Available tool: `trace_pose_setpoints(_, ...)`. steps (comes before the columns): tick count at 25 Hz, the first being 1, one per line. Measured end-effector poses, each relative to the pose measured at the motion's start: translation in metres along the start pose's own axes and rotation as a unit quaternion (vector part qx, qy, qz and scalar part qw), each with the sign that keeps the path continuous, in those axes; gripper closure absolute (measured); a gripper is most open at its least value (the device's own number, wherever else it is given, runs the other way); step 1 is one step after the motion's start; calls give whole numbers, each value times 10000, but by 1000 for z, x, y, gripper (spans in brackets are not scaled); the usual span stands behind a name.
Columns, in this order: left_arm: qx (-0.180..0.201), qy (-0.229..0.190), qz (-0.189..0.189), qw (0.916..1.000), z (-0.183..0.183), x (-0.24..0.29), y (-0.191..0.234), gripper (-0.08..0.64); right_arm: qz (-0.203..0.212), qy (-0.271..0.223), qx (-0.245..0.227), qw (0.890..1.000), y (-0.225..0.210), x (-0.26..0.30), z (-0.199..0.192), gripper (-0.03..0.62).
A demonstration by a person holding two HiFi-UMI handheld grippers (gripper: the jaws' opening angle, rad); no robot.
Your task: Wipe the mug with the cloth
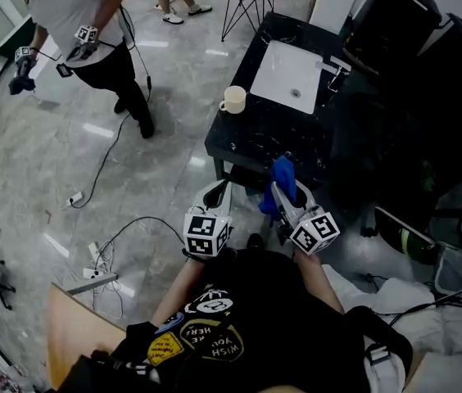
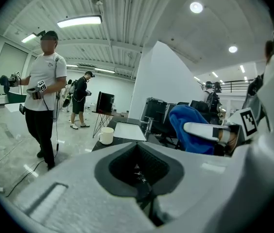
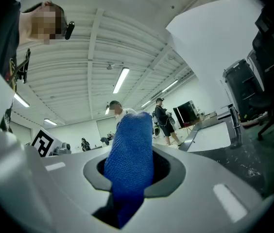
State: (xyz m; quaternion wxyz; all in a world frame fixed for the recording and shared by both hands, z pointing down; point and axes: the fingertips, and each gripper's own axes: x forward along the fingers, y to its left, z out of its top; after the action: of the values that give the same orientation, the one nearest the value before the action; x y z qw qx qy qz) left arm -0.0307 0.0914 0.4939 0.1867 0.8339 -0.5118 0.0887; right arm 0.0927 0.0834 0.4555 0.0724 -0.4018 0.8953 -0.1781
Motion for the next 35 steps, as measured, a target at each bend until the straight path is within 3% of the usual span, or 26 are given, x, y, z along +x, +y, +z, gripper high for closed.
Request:
trace_pose_setpoints(10, -60, -67, 10, 10000, 1, -10, 25, 555, 36, -24, 54, 10000, 11, 21, -8, 492)
trace_pose_setpoints(22, 107, -58, -349, 9993, -1, 4, 57, 555, -348, 155, 31, 9993, 16, 50, -29, 492)
trace_pose_setpoints(30, 248, 17, -665, 9975, 8, 79, 88, 555, -372, 452, 152, 9982, -41, 103, -41, 492)
trace_pose_setpoints(35, 466, -32, -494, 9977, 31, 152, 120, 555, -295, 558, 254, 9977, -101, 145, -38, 492)
